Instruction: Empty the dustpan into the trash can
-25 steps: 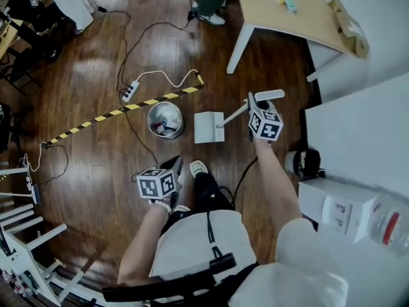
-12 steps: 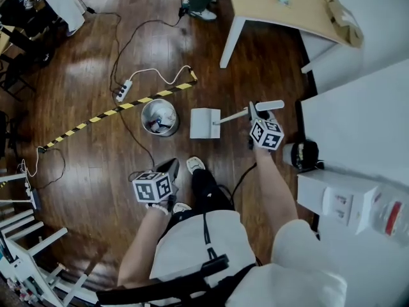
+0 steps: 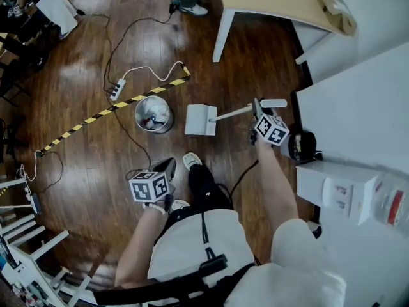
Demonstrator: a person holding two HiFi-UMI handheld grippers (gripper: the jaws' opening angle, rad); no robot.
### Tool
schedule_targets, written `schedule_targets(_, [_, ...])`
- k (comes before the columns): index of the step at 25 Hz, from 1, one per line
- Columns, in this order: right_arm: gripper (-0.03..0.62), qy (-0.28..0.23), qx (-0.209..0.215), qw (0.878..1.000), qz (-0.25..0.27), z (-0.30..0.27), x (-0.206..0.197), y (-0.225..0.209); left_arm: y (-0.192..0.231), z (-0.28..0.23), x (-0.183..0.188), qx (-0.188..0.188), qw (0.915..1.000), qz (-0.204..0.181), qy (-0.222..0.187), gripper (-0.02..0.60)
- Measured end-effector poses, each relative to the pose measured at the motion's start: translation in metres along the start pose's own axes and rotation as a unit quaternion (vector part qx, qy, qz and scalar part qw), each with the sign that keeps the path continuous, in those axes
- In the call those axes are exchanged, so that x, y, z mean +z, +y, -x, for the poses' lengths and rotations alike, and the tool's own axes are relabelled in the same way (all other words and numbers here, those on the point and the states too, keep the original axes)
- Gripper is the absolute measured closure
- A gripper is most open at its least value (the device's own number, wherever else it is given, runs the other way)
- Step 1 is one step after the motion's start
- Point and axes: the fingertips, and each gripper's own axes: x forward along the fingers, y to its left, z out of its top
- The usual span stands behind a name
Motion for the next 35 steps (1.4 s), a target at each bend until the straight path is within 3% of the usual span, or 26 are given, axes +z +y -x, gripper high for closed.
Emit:
schedule_targets(3, [0.39,0.005,0.007,1.0,-0.003,-0.002,0.0,0.004,-0.011,-0.008,0.002,-0.006,1.0,-0.008,0.001,0.589])
schedule_targets(11, [0.333,0.021,0.004,0.999,-0.026,-0.006,-0.006,-0.002,-0.038,-0.021,0.003,-0.025,0.9994,-0.024,0.006,0.589])
schedule_targets(17, [0.307,0.03,-0.021,0.999,-0.03,-0.001,-0.011,-0.012,-0.041,-0.027,0.011,-0.024,0.9992,-0.031,0.004,0.589])
schedule_targets(22, [0.283,0.062,-0.065,0.996,-0.003,0.016,-0.022,-0.002,-0.056,-0.039,0.024,-0.038,0.998,-0.051,-0.002,0.589])
schedule_targets(29, [0.283,0.071,-0.09,0.993,-0.016,0.084,-0.037,0.031,-0.109,-0.036,0.025,-0.086,0.9896,-0.114,-0.013,0.589])
schedule_targets(33, [0.292,0.061,-0.074,0.995,-0.014,0.147,-0.041,0.077,-0.134,-0.005,0.01,-0.116,0.9818,-0.148,-0.027,0.589])
schedule_targets(35, [0.438,0.053,-0.059,0.997,-0.012,0.186,-0.046,0.102,-0.146,0.012,-0.005,-0.13,0.9784,-0.158,-0.03,0.589])
